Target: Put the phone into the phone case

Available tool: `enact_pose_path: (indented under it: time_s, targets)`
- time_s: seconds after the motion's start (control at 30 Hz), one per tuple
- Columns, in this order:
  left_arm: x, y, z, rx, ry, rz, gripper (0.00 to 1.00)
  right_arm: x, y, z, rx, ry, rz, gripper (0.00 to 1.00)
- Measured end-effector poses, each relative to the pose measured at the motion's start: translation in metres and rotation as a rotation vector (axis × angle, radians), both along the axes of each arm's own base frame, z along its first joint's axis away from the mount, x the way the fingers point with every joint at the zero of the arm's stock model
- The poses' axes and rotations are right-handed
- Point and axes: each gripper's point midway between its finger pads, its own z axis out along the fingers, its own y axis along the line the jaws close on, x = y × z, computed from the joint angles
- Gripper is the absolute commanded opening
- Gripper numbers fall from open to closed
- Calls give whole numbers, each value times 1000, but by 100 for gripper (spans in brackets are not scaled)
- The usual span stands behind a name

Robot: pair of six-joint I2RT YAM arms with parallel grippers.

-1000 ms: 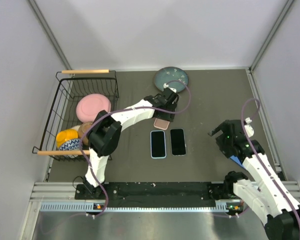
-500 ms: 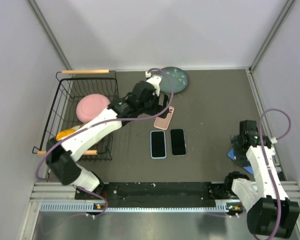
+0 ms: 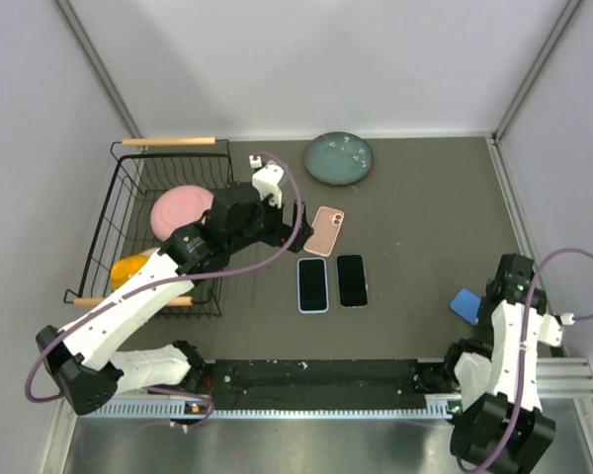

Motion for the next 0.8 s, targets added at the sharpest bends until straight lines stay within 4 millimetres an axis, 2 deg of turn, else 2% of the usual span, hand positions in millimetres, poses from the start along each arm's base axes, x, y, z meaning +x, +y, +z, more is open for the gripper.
enact_pose_path:
  time_s: [0.13, 0.3, 0.53, 0.8]
  targets:
    - [-3, 5, 7, -13, -22, 3, 99, -4, 0, -14, 52, 27, -97, 99]
    - [-5, 7, 6, -11, -29, 2, 99, -13, 4, -31, 87, 21, -213, 99]
    - [-5, 8, 6, -7, -34, 3, 99, -9, -2, -29, 62, -53, -298, 99]
    - [-3, 3, 0, -9, -11, -1, 99, -16, -5, -43, 72, 77, -325, 99]
